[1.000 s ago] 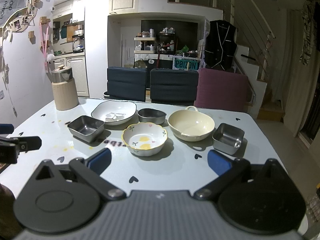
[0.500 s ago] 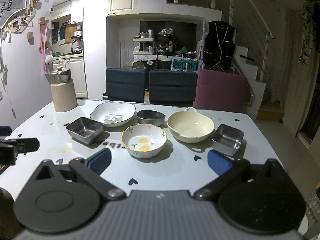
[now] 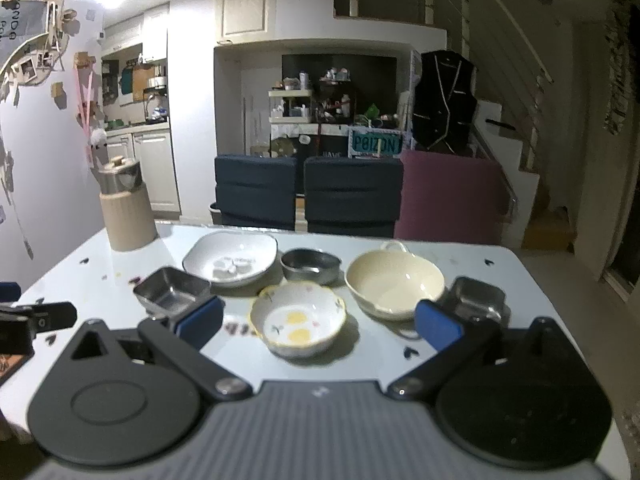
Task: Organize plates and bowls
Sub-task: 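Reach both grippers to the white square plate and close on its rim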
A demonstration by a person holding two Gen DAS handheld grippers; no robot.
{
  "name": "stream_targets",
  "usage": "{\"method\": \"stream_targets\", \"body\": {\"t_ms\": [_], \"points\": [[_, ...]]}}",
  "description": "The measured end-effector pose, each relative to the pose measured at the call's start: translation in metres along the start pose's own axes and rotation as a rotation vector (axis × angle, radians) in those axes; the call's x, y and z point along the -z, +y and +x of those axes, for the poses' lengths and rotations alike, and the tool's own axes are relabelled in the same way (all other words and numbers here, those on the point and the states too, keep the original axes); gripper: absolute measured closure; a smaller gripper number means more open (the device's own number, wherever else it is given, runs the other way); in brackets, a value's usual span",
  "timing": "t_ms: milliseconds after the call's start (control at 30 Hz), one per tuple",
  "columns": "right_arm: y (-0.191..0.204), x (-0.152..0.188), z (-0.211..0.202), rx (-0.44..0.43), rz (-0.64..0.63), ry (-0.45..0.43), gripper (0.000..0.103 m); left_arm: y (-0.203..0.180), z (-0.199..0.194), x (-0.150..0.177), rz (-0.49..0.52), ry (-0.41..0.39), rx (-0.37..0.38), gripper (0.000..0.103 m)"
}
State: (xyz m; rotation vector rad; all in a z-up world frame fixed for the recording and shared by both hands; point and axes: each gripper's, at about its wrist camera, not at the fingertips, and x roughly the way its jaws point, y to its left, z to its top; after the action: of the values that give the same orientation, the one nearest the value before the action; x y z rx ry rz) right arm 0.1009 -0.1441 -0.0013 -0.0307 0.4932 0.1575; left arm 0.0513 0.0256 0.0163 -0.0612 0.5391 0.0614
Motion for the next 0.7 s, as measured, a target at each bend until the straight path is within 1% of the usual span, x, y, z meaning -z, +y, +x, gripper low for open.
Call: {"method": "stream_targets", "body": {"t_ms": [133, 300, 400, 500, 567, 700], "points": [[0.005, -0.014, 0.018, -0.02, -0.002, -0.026, 0.0, 0.005, 0.017, -0.014, 0.0, -0.009, 0.001, 0.0], [0.012, -0.027, 0.045, -0.06, -0.013, -0.072, 0.0, 0.02, 0.042, -0.034, -0.022, -0.048, -0.008, 0.0], [0.015, -0.036, 0.066, -0.082, -0.008, -0.089, 0.0, 0.032, 0.059, -0.045, -0.022, -0.043, -0.022, 0.0], [0.016, -0.045, 0.09, -0.104, 0.018, -0.096, 0.0, 0.047, 0.077, -0.056, -0.042, -0.054, -0.037, 0.0], [0.016, -0.049, 0.107, -0.137, 0.036, -0.096, 0.0, 0.056, 0.092, -0.064, -0.049, -0.058, -0.039, 0.0], [0.017, -0.065, 0.148, -0.172, 0.067, -0.073, 0.0, 0.066, 0.123, -0.078, -0.038, -0.059, -0.046, 0.0]]}}
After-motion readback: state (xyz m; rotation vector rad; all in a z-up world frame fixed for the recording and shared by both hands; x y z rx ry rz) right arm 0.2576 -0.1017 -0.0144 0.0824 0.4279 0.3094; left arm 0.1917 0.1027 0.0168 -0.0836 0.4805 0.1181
